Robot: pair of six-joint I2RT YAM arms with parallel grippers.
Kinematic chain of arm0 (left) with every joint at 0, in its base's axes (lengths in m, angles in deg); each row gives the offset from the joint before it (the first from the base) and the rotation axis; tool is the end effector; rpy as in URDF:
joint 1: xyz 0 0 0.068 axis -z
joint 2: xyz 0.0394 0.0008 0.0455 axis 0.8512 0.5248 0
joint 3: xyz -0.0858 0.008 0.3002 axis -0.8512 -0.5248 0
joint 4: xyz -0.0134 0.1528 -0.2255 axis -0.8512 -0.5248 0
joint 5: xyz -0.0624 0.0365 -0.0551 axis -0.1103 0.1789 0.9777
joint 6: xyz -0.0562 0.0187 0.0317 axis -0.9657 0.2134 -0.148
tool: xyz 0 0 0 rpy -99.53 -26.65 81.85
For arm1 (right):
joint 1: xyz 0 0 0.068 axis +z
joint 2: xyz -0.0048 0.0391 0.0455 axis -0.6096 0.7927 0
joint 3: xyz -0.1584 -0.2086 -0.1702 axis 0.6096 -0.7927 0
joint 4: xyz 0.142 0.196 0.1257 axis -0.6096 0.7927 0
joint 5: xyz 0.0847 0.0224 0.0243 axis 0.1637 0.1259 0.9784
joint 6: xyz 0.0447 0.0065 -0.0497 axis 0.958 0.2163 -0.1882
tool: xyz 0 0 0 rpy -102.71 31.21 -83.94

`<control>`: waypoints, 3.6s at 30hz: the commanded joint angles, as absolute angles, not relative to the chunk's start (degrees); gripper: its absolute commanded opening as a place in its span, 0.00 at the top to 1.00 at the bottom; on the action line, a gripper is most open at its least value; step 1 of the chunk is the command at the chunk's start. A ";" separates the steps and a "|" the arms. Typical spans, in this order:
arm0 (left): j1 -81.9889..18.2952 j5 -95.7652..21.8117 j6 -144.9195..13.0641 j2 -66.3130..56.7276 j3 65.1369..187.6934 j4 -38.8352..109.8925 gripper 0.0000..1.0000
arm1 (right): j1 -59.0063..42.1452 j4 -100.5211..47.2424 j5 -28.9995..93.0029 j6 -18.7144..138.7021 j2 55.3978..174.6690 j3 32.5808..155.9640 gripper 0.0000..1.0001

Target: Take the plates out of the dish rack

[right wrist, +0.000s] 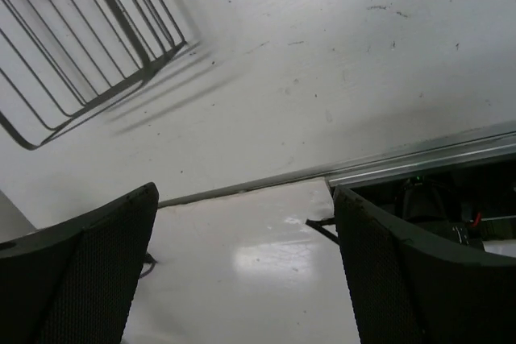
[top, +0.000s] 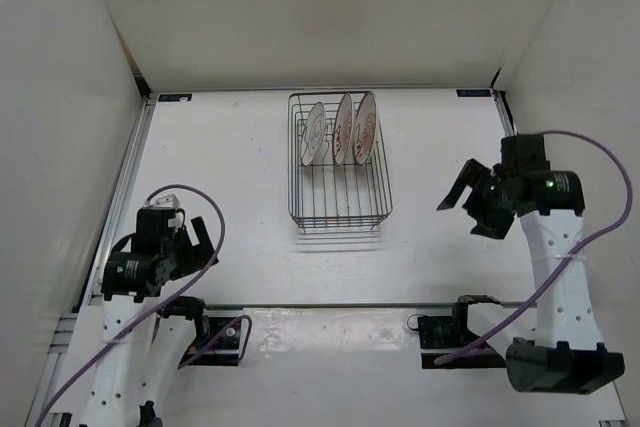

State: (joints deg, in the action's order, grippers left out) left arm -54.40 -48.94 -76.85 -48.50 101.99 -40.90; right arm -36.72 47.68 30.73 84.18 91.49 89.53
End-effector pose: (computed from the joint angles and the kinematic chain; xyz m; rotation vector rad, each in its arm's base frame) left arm 0.0582 -0.0006 0.2939 -0.4405 2.5492 -0.0868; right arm 0.1532 0.0083 0.3763 0.6596 2.5930 0.3290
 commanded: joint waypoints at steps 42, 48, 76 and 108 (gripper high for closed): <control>-54.13 -40.05 -79.84 -34.67 94.32 -40.14 0.00 | -11.19 21.46 -0.49 76.47 152.95 141.68 0.32; -54.04 -39.88 -79.75 -34.49 94.68 -40.14 0.00 | -9.52 20.84 -9.38 74.89 156.20 143.70 0.39; -51.67 -39.53 -79.57 -33.53 94.50 -39.70 0.00 | -4.78 18.56 -22.31 67.95 160.34 147.92 0.78; -49.73 -40.40 -80.19 -34.94 94.24 -39.44 0.00 | 0.85 -1.66 -42.34 41.66 138.03 141.69 1.00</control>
